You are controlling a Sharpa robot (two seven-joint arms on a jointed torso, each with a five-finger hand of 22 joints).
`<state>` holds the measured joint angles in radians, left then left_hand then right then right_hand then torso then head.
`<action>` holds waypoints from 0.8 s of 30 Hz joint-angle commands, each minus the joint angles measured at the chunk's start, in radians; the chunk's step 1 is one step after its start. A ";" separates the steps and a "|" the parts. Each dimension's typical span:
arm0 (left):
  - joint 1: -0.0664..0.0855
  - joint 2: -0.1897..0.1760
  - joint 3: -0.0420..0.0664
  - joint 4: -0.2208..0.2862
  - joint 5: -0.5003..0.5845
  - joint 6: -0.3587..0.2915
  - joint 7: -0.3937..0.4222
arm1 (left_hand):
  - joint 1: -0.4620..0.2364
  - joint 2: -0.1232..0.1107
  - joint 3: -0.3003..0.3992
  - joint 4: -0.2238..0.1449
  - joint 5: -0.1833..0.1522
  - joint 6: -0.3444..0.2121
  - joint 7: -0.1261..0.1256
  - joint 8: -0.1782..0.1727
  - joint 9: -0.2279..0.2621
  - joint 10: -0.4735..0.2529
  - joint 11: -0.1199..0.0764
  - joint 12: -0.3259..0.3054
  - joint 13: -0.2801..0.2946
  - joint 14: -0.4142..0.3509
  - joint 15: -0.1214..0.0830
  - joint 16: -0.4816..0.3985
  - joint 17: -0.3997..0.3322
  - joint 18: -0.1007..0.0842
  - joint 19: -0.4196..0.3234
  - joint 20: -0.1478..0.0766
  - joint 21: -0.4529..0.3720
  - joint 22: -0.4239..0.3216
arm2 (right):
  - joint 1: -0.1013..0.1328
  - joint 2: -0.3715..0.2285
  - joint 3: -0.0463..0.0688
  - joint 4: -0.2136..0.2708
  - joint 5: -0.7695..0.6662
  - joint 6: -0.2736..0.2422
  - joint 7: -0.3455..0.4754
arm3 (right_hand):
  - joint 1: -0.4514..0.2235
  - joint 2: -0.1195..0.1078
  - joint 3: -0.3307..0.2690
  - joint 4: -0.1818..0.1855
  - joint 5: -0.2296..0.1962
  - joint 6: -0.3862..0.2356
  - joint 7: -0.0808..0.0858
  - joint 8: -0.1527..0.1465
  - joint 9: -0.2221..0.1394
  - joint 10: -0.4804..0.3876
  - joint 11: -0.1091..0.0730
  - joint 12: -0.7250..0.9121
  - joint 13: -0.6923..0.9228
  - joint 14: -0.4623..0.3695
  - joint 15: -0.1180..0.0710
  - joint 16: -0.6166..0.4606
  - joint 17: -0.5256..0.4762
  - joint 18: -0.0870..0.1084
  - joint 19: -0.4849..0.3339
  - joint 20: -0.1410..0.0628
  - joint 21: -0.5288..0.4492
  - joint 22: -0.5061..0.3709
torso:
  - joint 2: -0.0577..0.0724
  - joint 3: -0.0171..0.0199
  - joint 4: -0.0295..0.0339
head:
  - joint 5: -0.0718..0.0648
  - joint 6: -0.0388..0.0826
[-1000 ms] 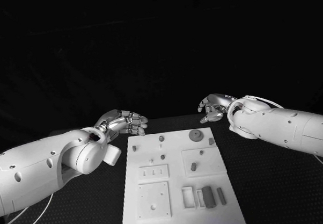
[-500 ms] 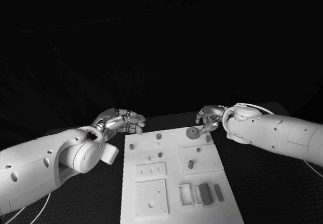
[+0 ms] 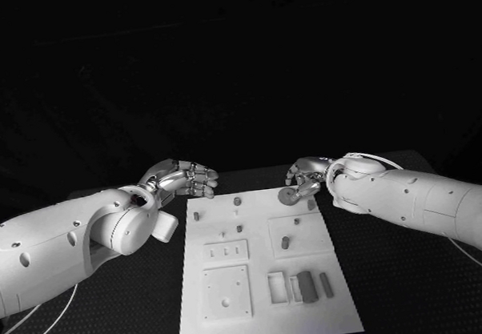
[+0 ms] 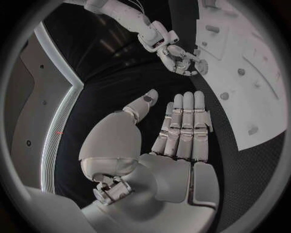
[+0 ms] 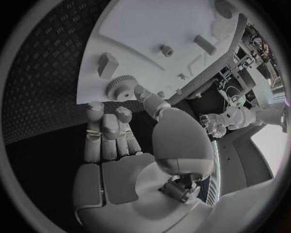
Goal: Assemble the parts on the task board
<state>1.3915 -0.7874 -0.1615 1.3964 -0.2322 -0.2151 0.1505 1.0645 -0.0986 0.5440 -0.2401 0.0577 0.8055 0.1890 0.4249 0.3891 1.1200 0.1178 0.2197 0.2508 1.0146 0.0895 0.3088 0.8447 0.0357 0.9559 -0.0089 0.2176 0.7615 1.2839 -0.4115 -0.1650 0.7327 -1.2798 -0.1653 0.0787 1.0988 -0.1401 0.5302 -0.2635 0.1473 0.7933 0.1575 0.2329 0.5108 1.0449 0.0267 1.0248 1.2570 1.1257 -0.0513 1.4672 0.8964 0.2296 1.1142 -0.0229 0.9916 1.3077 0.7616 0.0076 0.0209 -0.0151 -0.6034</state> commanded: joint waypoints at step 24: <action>0.000 -0.002 0.001 0.005 -0.003 0.019 0.001 | 0.004 0.006 -0.002 -0.006 -0.004 -0.011 0.001 -0.006 0.001 -0.010 0.003 -0.008 0.003 0.002 0.002 -0.008 0.003 0.005 -0.001 0.000 -0.007 0.002 | -0.018 0.021 0.000 -0.034 -0.006 0.035 0.009 | -0.009 0.038 0.000 0.004 0.000 0.021 0.010 0.008 -0.002 -0.056 0.029 0.016 -0.015 -0.004 -0.001 0.006 0.001 0.032 -0.012 0.000 0.010 0.022 | 0.000 0.0001 0.0007 | -0.006 -0.009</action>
<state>1.3913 -0.7909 -0.1615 1.3984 -0.2325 -0.2112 0.1470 1.0645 -0.0986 0.5440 -0.2401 0.0577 0.8019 0.1926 0.4249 0.3890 1.1164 0.1214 0.2151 0.2521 1.0146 0.0894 0.3049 0.8464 0.0356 0.9559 -0.0089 0.2176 0.7621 1.2688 -0.3940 -0.1650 0.6988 -1.2777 -0.1541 0.0821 1.0882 -0.1113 0.5302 -0.2635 0.1473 0.7971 0.1538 0.2381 0.5099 1.0443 0.0262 1.0374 1.2432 1.1258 -0.0514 1.4706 0.8962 0.2236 1.1075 -0.0233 0.9972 1.3077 0.7621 0.0075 0.0212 -0.0221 -0.6106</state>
